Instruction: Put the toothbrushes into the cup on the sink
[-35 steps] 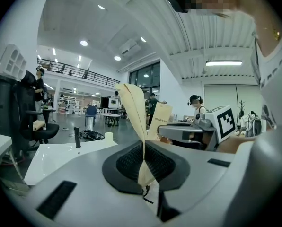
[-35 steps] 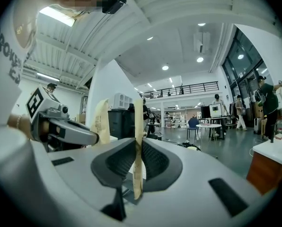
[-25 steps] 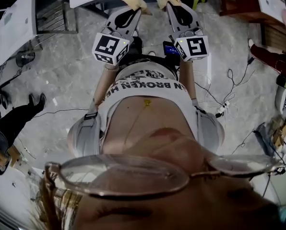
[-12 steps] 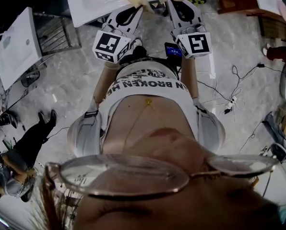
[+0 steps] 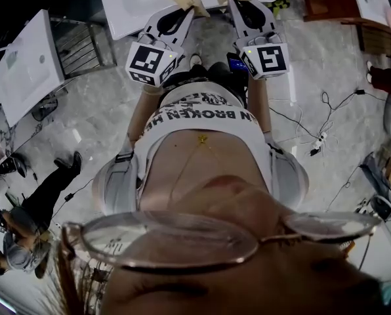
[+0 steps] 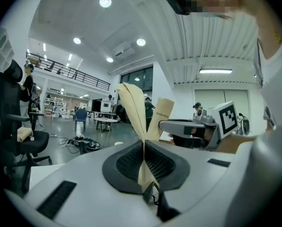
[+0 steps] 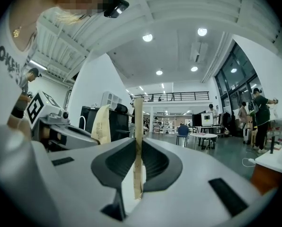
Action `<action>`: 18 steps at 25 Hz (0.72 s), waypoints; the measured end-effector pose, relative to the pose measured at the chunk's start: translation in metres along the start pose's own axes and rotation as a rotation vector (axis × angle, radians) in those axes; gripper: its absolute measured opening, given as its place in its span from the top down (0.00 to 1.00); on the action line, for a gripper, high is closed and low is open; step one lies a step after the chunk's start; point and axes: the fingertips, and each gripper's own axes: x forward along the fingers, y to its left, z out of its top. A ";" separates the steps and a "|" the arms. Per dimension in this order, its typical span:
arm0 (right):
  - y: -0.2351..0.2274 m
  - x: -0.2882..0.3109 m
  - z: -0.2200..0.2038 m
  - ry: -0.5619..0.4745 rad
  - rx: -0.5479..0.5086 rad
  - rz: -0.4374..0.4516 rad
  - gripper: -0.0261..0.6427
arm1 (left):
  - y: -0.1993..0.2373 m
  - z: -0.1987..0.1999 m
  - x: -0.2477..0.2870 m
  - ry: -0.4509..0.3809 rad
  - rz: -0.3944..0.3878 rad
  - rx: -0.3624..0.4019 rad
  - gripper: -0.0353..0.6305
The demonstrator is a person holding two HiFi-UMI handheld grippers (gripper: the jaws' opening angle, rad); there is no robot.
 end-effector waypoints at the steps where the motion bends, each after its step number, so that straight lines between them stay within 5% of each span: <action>1: 0.003 0.003 0.000 0.006 -0.004 0.005 0.89 | 0.004 -0.001 -0.002 -0.001 0.004 -0.003 0.92; 18: -0.007 0.060 -0.009 0.033 -0.006 0.087 0.89 | 0.053 0.001 0.017 0.002 0.091 0.007 0.92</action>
